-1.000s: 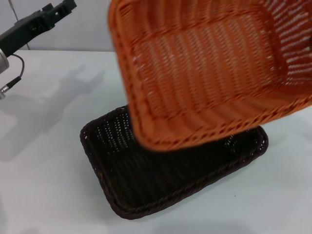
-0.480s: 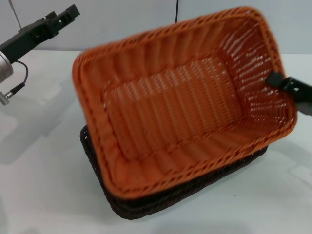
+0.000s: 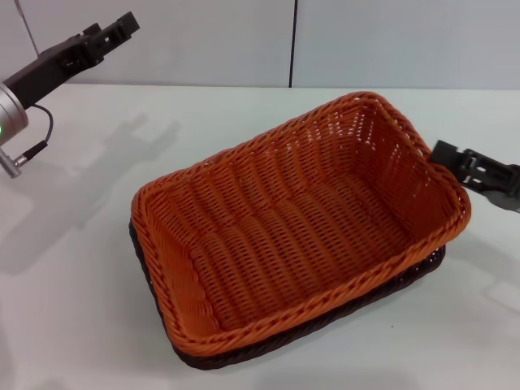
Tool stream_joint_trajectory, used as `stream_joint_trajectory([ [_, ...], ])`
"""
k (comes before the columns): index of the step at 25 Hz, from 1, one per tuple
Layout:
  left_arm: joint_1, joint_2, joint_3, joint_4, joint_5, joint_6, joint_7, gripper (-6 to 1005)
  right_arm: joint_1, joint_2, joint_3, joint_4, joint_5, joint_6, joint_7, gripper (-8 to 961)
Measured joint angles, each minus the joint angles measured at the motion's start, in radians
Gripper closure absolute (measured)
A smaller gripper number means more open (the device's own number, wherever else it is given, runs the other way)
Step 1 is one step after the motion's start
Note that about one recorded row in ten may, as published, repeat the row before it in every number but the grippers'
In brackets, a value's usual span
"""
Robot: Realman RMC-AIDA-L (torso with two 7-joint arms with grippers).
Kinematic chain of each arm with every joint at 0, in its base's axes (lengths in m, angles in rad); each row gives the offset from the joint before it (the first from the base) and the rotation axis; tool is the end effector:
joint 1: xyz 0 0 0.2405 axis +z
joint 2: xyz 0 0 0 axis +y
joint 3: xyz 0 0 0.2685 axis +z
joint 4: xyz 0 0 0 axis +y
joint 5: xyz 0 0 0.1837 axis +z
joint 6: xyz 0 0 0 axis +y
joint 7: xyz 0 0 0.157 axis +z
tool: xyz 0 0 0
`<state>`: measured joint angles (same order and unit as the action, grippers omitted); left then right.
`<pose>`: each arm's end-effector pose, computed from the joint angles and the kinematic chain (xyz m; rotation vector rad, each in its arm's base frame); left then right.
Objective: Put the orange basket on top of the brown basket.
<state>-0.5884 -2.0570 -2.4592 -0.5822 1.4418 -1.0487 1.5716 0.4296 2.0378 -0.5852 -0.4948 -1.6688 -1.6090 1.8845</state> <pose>-0.2524 0.4146 0.0509 -1.9067 -0.9955 -1.0730 0.2692 0.3096 0.0217 -2.1792 1.4775 1.3420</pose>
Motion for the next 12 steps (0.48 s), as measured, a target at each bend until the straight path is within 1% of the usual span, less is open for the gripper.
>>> stream_joint_trajectory([
  [3, 0.005, 0.000, -0.004, 0.001, 0.000, -0.004, 0.000, 180, -0.025, -0.024, 0.021, -0.006, 0.003, 0.018, -0.001, 339],
  [4, 0.007, -0.001, -0.005, 0.004, -0.011, -0.005, 0.000, 180, -0.044, -0.048, 0.047, -0.010, 0.005, 0.034, -0.004, 306],
  [5, 0.007, -0.001, -0.005, 0.004, -0.011, -0.005, 0.000, 180, -0.044, -0.048, 0.047, -0.010, 0.005, 0.034, -0.004, 274],
  [7, 0.009, -0.001, -0.005, 0.014, -0.027, -0.009, 0.001, 180, -0.059, -0.071, 0.081, -0.010, 0.006, 0.052, -0.007, 209],
  [9, 0.011, -0.001, -0.006, 0.026, -0.041, -0.018, 0.006, 180, -0.074, -0.091, 0.132, -0.016, 0.007, 0.073, -0.017, 203],
  [12, 0.017, -0.001, -0.008, 0.052, -0.079, -0.063, 0.041, 180, -0.083, -0.104, 0.237, -0.020, 0.008, 0.099, -0.072, 193],
])
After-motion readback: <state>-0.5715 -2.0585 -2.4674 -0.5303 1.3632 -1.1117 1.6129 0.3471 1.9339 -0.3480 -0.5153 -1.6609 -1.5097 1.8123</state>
